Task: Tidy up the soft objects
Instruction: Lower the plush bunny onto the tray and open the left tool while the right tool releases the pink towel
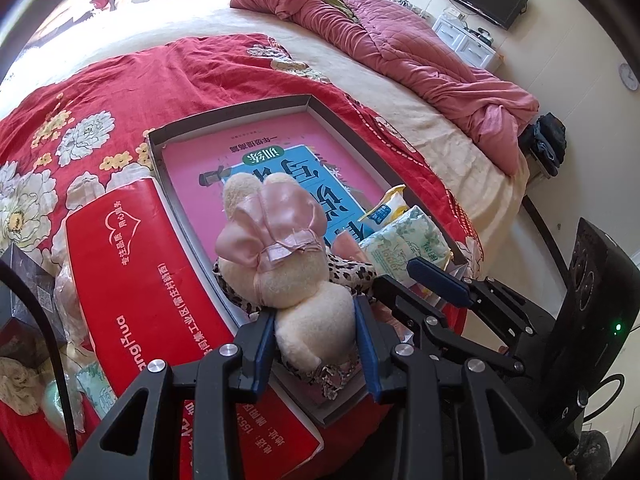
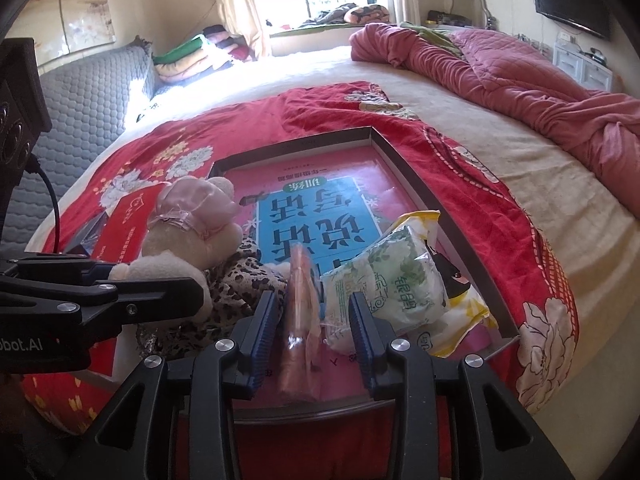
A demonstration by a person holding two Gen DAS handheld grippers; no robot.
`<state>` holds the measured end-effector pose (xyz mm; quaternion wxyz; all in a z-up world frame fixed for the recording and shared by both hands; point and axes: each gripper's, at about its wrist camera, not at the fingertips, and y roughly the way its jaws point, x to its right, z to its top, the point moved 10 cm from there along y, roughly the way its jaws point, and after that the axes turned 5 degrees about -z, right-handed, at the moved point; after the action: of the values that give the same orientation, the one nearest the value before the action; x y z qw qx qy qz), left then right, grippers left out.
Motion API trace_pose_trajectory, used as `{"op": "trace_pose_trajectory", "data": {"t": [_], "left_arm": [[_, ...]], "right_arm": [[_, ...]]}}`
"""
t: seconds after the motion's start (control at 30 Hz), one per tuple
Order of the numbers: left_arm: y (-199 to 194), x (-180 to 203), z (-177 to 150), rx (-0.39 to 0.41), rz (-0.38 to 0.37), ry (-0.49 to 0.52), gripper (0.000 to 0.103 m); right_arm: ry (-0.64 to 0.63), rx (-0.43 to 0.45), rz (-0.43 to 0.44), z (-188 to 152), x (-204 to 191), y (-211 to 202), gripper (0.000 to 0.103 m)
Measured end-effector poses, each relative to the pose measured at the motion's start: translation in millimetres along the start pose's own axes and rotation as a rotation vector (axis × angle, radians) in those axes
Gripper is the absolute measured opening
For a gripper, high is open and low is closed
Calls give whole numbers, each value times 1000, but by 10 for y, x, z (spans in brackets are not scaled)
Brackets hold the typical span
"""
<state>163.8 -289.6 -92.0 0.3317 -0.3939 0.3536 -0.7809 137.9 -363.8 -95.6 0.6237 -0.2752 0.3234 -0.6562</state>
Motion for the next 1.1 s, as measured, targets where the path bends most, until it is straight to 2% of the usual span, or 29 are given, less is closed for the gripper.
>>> {"op": "trace_pose_trajectory", "data": {"t": [0.17, 0.3, 0.6, 0.77, 0.93, 1.1], "left_arm": [[11, -1, -6, -5, -2, -3, 37], [37, 32, -18, -15, -13, -1, 38], [32, 60, 1, -13, -16, 5, 39], [9, 53, 18, -7, -2, 10, 41], [-26, 52, 29, 2, 18, 23, 50], [-67, 63, 53, 9, 37, 39, 52]], "right_arm": [[18, 12, -18, 25, 50, -35, 39], [36, 30, -27, 53, 90, -77, 46], [58, 68, -59, 124, 184, -144, 52], [69, 77, -67, 135, 223, -151, 53], [78, 79, -71, 144, 247, -148, 54], [83, 83, -73, 150, 257, -150, 55]]}}
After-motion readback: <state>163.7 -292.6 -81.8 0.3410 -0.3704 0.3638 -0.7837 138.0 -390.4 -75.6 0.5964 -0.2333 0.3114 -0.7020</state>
